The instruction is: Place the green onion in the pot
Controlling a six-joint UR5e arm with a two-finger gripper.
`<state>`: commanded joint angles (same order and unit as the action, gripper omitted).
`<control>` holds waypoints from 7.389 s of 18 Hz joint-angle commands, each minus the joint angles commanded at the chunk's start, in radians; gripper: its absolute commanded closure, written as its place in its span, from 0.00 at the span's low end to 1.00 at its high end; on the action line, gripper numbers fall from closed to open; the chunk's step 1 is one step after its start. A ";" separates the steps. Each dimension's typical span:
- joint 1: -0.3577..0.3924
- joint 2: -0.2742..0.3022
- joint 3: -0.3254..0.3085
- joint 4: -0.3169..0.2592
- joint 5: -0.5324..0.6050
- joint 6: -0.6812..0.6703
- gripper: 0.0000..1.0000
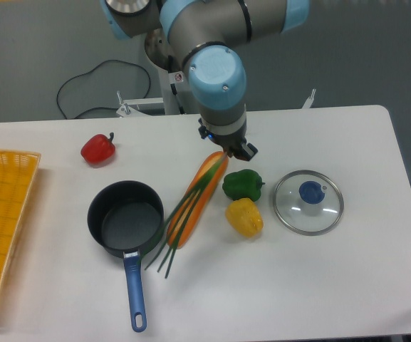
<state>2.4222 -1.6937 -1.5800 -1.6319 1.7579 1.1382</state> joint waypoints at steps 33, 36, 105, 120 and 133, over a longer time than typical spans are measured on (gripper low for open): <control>-0.230 -0.096 -0.029 -0.189 0.180 -0.273 1.00; -0.239 -0.115 -0.025 -0.172 0.181 -0.298 1.00; -0.293 -0.199 0.044 0.157 0.147 -0.422 0.00; -0.100 -0.115 0.066 0.222 -0.032 -0.129 0.00; 0.104 -0.063 0.048 0.216 -0.040 0.164 0.00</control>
<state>2.5263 -1.7565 -1.5324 -1.4159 1.7181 1.3022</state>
